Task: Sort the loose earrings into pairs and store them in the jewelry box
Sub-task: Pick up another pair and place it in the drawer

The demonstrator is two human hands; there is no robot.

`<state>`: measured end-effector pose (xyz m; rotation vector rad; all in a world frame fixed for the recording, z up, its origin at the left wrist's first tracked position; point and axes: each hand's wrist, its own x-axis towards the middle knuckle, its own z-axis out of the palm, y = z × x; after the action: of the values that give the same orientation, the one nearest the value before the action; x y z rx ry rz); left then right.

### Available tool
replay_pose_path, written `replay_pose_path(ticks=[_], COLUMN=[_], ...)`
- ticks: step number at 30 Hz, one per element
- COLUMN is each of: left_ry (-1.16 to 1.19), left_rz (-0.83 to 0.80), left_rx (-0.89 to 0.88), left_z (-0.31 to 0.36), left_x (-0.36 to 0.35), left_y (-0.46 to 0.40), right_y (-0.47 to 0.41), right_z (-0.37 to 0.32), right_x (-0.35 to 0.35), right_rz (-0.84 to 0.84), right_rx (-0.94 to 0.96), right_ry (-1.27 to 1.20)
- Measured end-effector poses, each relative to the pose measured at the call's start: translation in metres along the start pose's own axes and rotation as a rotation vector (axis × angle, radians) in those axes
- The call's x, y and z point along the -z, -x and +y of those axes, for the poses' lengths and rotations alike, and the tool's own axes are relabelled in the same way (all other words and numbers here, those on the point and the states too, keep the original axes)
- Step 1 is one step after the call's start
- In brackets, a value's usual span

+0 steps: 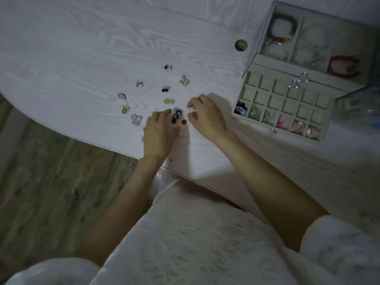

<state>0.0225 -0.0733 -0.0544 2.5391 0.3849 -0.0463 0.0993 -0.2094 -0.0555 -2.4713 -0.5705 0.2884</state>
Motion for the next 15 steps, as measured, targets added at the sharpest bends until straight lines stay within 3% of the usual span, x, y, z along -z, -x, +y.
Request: replay_pose_path(ticks=[15], left_ry=[-0.054], left_rz=[-0.085], left_rx=[-0.139], left_z=[-0.002], left_x=[0.008], left_y=[-0.015], right_y=[0.020], right_z=[-0.017], right_x=[-0.013], right_rz=[-0.069], right_rx=[-0.042], right_ry=[-0.026])
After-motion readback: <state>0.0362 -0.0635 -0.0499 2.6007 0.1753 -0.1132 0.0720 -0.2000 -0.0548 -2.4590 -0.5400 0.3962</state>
